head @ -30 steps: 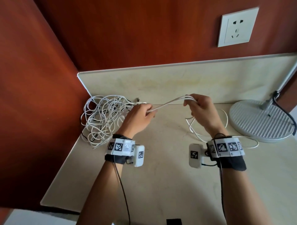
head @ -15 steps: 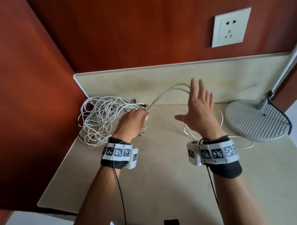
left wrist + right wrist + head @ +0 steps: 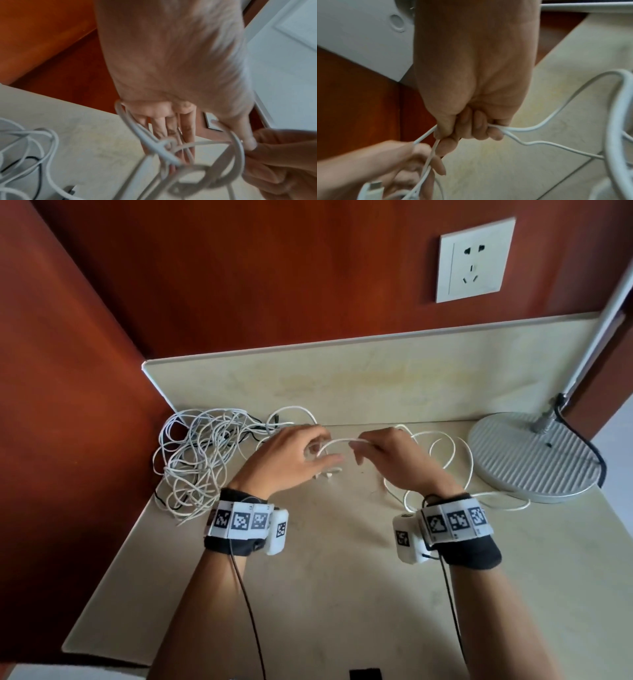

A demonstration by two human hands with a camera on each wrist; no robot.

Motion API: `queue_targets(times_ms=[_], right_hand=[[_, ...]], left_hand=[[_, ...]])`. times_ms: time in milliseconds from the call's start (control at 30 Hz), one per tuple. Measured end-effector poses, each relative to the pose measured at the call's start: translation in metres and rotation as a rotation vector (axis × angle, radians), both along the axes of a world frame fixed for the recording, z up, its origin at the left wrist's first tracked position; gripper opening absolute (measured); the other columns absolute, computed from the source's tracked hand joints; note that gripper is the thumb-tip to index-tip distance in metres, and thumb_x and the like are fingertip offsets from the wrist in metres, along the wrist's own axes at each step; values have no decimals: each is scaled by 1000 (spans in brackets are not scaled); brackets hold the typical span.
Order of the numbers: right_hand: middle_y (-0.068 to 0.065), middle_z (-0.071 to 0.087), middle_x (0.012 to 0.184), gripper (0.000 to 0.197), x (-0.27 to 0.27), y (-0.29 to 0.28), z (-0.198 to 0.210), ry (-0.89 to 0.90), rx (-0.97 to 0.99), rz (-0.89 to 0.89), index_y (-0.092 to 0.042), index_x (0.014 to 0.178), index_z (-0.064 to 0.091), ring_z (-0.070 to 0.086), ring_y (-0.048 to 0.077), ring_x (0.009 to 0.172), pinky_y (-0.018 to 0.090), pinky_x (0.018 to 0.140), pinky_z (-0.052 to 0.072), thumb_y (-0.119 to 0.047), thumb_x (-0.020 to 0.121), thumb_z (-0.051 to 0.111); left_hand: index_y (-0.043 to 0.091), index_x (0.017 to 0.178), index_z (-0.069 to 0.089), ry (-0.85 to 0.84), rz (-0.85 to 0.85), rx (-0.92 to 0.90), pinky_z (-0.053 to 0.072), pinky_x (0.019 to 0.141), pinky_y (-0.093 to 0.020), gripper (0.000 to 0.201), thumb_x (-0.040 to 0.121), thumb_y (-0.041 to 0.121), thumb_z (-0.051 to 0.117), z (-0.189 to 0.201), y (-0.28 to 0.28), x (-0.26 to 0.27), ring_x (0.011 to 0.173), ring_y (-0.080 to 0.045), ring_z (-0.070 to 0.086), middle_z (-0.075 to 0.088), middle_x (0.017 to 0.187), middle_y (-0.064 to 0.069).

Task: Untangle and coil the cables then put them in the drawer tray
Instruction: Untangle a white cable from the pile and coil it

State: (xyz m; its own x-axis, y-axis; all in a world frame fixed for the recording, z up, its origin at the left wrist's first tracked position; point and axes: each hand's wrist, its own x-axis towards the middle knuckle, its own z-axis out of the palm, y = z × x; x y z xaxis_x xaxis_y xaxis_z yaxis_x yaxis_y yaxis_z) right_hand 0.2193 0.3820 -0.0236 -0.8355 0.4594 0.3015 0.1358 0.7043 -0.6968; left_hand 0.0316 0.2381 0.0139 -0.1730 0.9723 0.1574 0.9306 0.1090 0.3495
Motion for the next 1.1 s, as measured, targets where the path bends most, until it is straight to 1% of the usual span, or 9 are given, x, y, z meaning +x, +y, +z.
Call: queue_targets(times_ms=[100, 167, 400, 667, 767, 833, 900, 1000, 1100], right_hand=[[-10, 36, 50, 37, 15, 14, 2, 141, -122, -90, -18, 75, 66, 32, 8, 47, 18, 51, 28, -26, 108, 54], [-10, 29, 50, 38, 21, 22, 0, 185, -190, -161, -13, 76, 67, 27, 8, 47, 18, 49, 26, -27, 109, 53], [-9, 38, 42, 40, 17, 32, -19, 78, -229, -332, -13, 73, 65, 36, 10, 42, 24, 48, 30, -26, 108, 51], [-4, 47, 48, 38, 14, 34, -20, 27, -146, -435, -15, 75, 69, 45, 11, 44, 29, 54, 35, -26, 107, 53], [8, 69, 83, 17, 11, 32, -19, -127, -39, -339, -14, 107, 73, 65, 29, 77, 39, 72, 50, -25, 104, 59], [15, 61, 134, 57, 9, 25, -15, -236, 41, -285, -16, 150, 50, 58, 33, 122, 48, 105, 48, -24, 98, 70], [11, 47, 155, 77, 4, 17, -8, -145, 91, -237, -21, 160, 36, 45, 30, 140, 49, 118, 38, -24, 94, 75], [3, 66, 137, 49, -6, 6, -2, 59, 41, -95, -18, 142, 60, 63, 18, 121, 33, 106, 50, -15, 95, 74], [-1, 75, 112, 25, -14, -3, -8, 17, 22, -30, -16, 122, 71, 70, 15, 98, 26, 86, 53, -12, 97, 70]], left_hand=[[41, 148, 46, -46, 46, -32, 50, 97, -35, 76, 85, 83, 53, -3, -11, -20, 114, -9, 58, 60, 132, 6], [38, 148, 49, -90, 113, -6, 53, 84, -32, 81, 81, 83, 56, -4, -15, -28, 95, -9, 61, 62, 108, 10], [25, 107, 76, -24, 132, 222, 46, 55, -37, 42, 100, 59, 53, -4, -16, -32, 57, -12, 58, 68, 70, 6], [15, 68, 66, -272, 385, 466, 32, 54, -33, 45, 105, 39, 58, -5, -18, -45, 44, -8, 37, 44, 44, 8], [19, 84, 77, -322, 341, 405, 44, 56, -35, 36, 104, 42, 57, -7, -16, -38, 54, -15, 60, 67, 61, 14], [23, 94, 79, -260, 250, 322, 52, 62, -43, 38, 101, 50, 54, -10, -14, -31, 68, -25, 68, 75, 77, 7], [18, 86, 76, -199, 166, 271, 49, 59, -39, 50, 100, 59, 51, -13, -9, -20, 60, -19, 61, 69, 68, 1], [14, 65, 61, -176, 105, 258, 31, 54, -32, 57, 102, 56, 53, -11, 0, -2, 49, -8, 36, 48, 53, 0], [15, 66, 63, -214, 96, 231, 39, 60, -36, 50, 103, 47, 57, -13, 4, 5, 51, -13, 46, 55, 56, -1]])
